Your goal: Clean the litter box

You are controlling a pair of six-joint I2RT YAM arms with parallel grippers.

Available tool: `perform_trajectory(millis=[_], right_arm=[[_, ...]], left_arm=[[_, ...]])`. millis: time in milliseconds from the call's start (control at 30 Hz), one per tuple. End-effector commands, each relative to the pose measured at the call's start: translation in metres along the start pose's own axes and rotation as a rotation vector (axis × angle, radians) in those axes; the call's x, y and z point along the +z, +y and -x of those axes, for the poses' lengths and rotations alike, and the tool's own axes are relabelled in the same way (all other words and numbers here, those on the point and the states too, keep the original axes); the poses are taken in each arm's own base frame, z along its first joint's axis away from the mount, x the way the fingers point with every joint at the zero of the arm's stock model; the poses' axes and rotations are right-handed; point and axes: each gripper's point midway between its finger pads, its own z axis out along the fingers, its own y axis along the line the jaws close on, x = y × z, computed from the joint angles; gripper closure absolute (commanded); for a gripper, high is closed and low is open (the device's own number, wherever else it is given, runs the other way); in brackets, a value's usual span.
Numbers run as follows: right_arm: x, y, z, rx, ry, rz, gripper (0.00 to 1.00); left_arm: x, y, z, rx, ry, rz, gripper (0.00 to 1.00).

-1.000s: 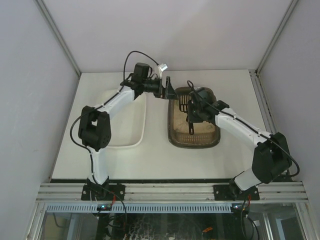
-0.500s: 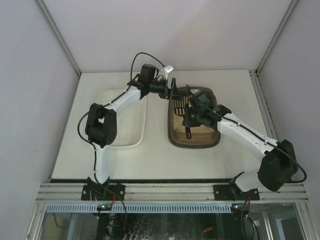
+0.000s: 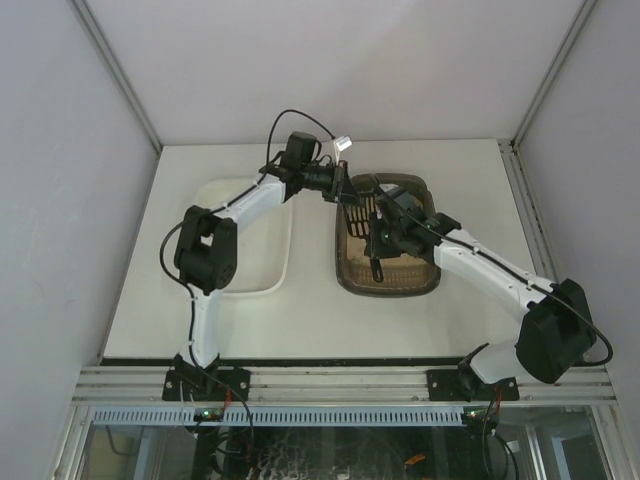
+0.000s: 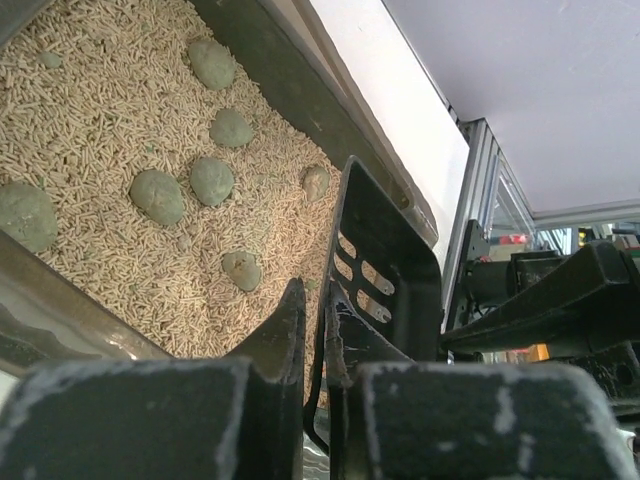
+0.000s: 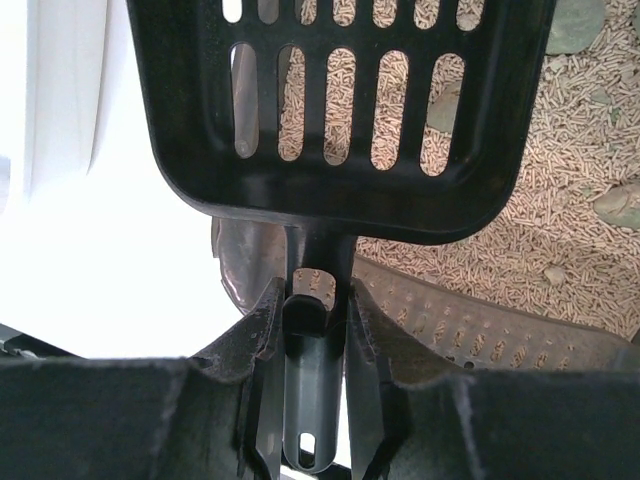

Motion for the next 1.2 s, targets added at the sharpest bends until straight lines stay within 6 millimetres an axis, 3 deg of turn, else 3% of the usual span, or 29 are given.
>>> perform_trajectory(millis=[0,67,133,400,567,933,1067,1167], right_arm=[[-0.007,0.010,0.012,0.069,-0.050,0.132,0.78],[-0.011,0.011,0.011,0.115,-0.065,0.210,0.64],[-0.015,0.010,0.005,0.163,-0.077,0.295,0.57],[-0.043,0.019,0.009,0.318,-0.160,0.595,0.57],[-0.050,0.021,0.013,0.362,-0.189,0.676,0.57],[-0.053,0.023,0.020,0.388,-0.217,0.700,0.74],[-0.052,0.021,0.018,0.389,-0.214,0.692,0.75],[-0.051,0.021,0.017,0.388,-0.207,0.689,0.90]], left_arm=[[-0.011,-0.034,0.013,0.055,-0.045,-0.108,1.00],[-0.017,-0.047,0.020,0.079,-0.083,-0.130,1.00],[-0.023,-0.054,0.024,0.115,-0.125,-0.121,1.00],[-0.038,-0.067,0.045,0.194,-0.319,-0.090,1.00],[-0.040,-0.067,0.049,0.197,-0.347,-0.078,1.00],[-0.038,-0.064,0.041,0.176,-0.333,-0.088,1.00],[-0.039,-0.062,0.042,0.184,-0.341,-0.076,1.00],[-0.038,-0.063,0.043,0.179,-0.339,-0.082,1.00]])
